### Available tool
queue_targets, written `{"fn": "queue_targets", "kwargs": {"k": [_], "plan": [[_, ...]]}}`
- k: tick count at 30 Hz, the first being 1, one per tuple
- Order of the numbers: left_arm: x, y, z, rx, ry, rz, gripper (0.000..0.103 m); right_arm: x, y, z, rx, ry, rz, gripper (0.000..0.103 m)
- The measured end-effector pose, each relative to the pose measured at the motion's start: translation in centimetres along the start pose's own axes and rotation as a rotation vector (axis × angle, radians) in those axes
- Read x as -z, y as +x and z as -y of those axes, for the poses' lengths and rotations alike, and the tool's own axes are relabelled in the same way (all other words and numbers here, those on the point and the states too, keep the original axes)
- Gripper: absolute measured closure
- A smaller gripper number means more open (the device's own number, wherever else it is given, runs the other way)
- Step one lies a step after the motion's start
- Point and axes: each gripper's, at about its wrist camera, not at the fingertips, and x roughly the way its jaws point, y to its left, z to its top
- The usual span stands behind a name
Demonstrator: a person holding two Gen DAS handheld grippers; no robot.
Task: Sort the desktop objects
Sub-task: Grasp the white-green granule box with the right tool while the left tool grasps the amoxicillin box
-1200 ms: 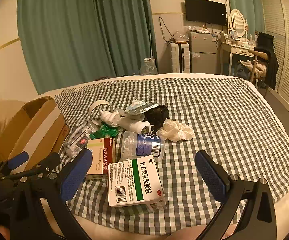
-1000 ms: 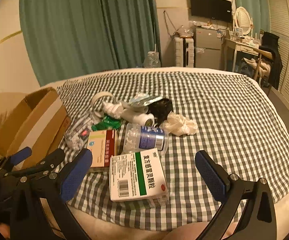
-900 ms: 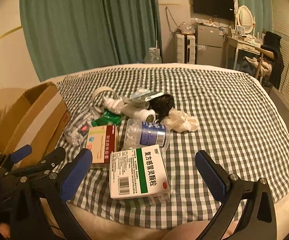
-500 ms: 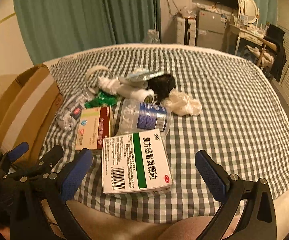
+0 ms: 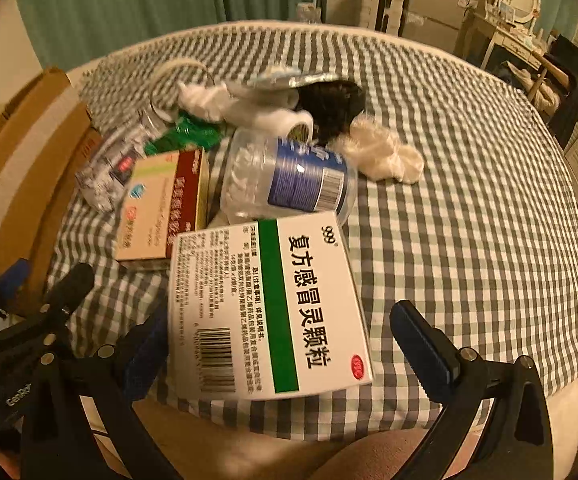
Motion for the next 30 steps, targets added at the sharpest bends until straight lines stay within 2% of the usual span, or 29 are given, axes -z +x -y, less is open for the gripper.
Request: {"fn": "queue_targets", "kwargs": {"k": [1, 2, 3, 7, 12, 15, 19, 30], "plan": [[0.0, 0.2, -0.2, -0.003, -0.001, -0.001, 0.000, 0.0, 0.2, -0.1, 0.002, -0.002, -0.013, 0.001], [0.0, 0.4, -0.2, 0.000, -0.003, -0.005, 0.000, -0.1, 0.6, -0.2, 0.007, -0.003, -0.027, 0.008], [-0.1, 0.5, -0.3, 0.010, -0.007, -0.006, 0.000, 0.0, 0.8, -0.1, -0.005, -0.001, -0.038, 0.025], [-0.3, 0.9, 0.0, 0.021, -0.005, -0.004, 0.000, 0.1, 0.3, 0.4, -0.026, 0.029, -0.008, 0.026], [-0.5, 1.6, 0.7, 0.045, -0.006, -0.025, 0.000, 0.5, -3.5, 3.1, -0.028, 0.156, 0.178, 0.026], [-0.8, 2.2, 1.8, 0.069, -0.002, -0.034, 0.000, 0.4, -4.5, 4.5, -0.007, 0.221, 0.237, 0.026], [-1.3, 3.0, 3.8, 0.093, 0.018, -0.036, 0.000, 0.2, -3.6, 5.8, -0.038, 0.271, 0.211, 0.026], [-3.3, 7.4, 6.4, 0.039, 0.029, -0.069, 0.000, -0.1, -3.0, 5.5, -0.058, 0.244, 0.205, 0.026]]}}
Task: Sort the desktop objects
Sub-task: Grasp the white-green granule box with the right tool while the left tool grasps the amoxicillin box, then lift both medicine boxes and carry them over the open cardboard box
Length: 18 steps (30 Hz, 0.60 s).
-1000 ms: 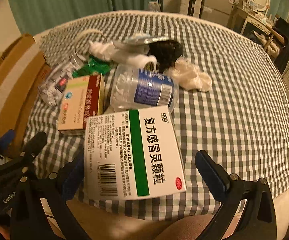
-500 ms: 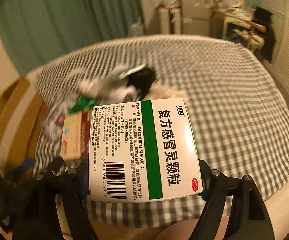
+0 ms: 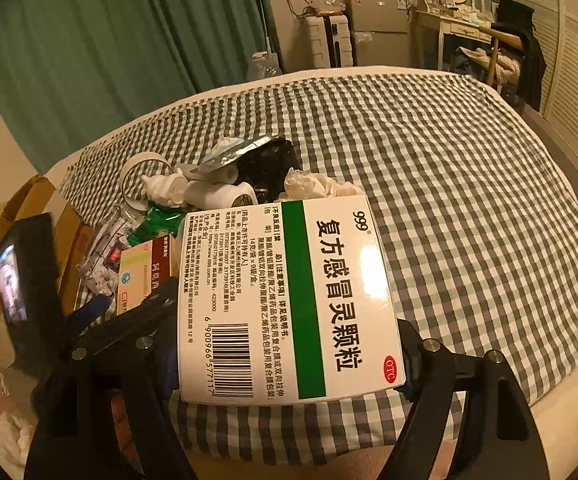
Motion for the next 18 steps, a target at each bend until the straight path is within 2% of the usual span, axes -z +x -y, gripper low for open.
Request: {"fn": "queue_targets", "kwargs": {"k": [4, 7, 8, 9, 18], "plan": [[0.0, 1.2, -0.3, -0.011, 0.002, -0.016, 0.000, -0.1, 0.3, 0.2, -0.019, 0.004, -0.002, 0.026], [0.1, 1.4, -1.2, 0.029, -0.016, -0.011, 0.002, -0.1, 0.3, 0.0, -0.025, -0.006, 0.002, 0.026], [0.1, 1.4, -1.4, 0.023, -0.010, -0.005, 0.015, -0.1, 0.4, 0.0, -0.023, -0.009, -0.001, 0.026], [0.1, 1.3, -1.5, 0.004, 0.005, -0.004, 0.023, -0.1, 0.4, 0.0, -0.023, -0.009, -0.003, 0.026], [1.1, -1.0, -2.8, 0.047, 0.011, 0.004, 0.024, 0.0, 0.3, -0.4, -0.008, -0.027, 0.003, 0.026]]}}
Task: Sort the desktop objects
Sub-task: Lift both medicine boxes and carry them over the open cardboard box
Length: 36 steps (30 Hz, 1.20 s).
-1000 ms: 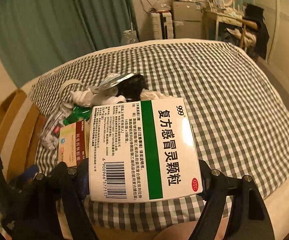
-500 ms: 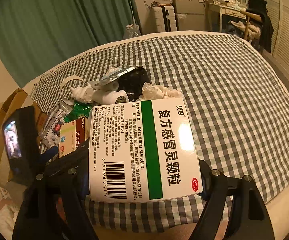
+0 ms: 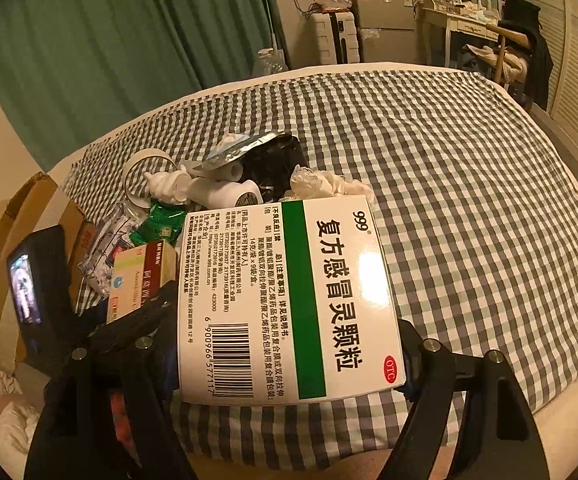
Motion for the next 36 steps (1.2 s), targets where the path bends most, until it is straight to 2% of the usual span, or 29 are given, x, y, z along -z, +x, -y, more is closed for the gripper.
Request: {"fn": "queue_targets", "kwargs": {"k": [14, 20, 25, 29, 36], "plan": [[0.0, -6.1, -1.2, 0.067, -0.022, 0.072, 0.024, 0.3, -2.2, -1.2, 0.012, -0.072, 0.068, 0.026], [-0.9, -10.9, -1.3, 0.109, -0.013, 0.176, 0.024, 0.3, -5.2, -2.2, 0.010, -0.117, 0.134, 0.026], [-2.4, -15.9, -2.2, 0.138, -0.006, 0.268, 0.024, -0.5, -8.6, -3.9, -0.028, -0.143, 0.201, 0.026], [-3.1, -19.0, -3.0, 0.107, 0.012, 0.327, 0.024, -1.0, -10.6, -5.7, -0.069, -0.157, 0.229, 0.026], [-4.0, -21.6, -5.3, 0.086, 0.010, 0.331, 0.024, -1.9, -13.6, -8.6, -0.138, -0.195, 0.252, 0.026]]}}
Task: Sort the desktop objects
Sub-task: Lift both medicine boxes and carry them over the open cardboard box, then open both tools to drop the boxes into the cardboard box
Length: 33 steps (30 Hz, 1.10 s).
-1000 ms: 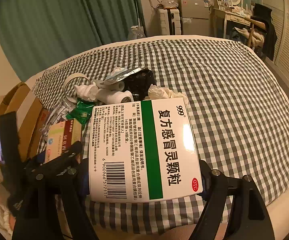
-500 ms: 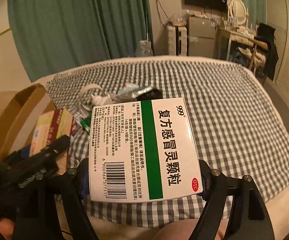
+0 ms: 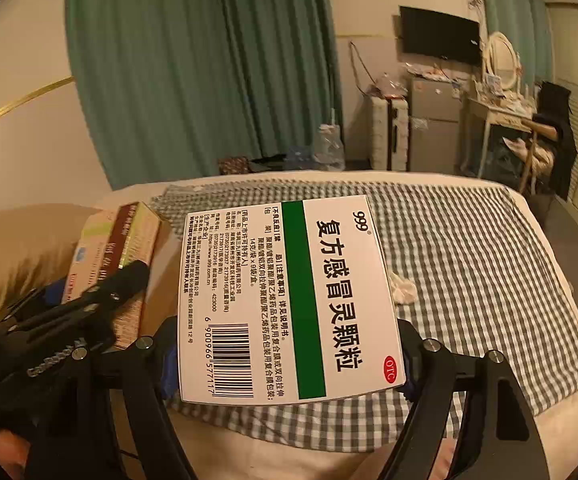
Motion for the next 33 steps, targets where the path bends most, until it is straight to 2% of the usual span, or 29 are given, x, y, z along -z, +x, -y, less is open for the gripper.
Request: {"fn": "queue_targets", "kwargs": {"k": [5, 9, 14, 19, 23, 28, 33], "plan": [[-2.1, -2.4, -2.2, -0.007, 0.002, 0.003, 0.024, -1.9, -1.2, -2.3, -0.078, -0.029, -0.002, 0.026], [-4.1, -4.7, -5.6, -0.027, 0.018, 0.013, 0.024, -3.6, -1.7, -4.7, -0.195, -0.023, -0.019, 0.026], [-4.9, -6.0, -10.3, -0.114, 0.041, 0.025, 0.024, -4.9, -0.8, -9.5, -0.286, -0.051, -0.035, 0.026], [-3.2, -4.6, -14.8, -0.170, 0.018, -0.021, 0.024, -4.4, 2.1, -14.5, -0.352, -0.049, -0.093, 0.026], [-0.8, -2.7, -18.4, -0.217, -0.014, -0.066, 0.024, -3.4, 5.2, -16.8, -0.373, -0.043, -0.150, 0.026], [1.1, -0.6, -21.8, -0.215, -0.039, -0.118, 0.024, -2.4, 8.1, -19.5, -0.369, -0.059, -0.208, 0.026], [2.1, 0.3, -23.5, -0.196, -0.035, -0.128, 0.024, -1.8, 10.6, -22.2, -0.360, -0.061, -0.249, 0.026]]}}
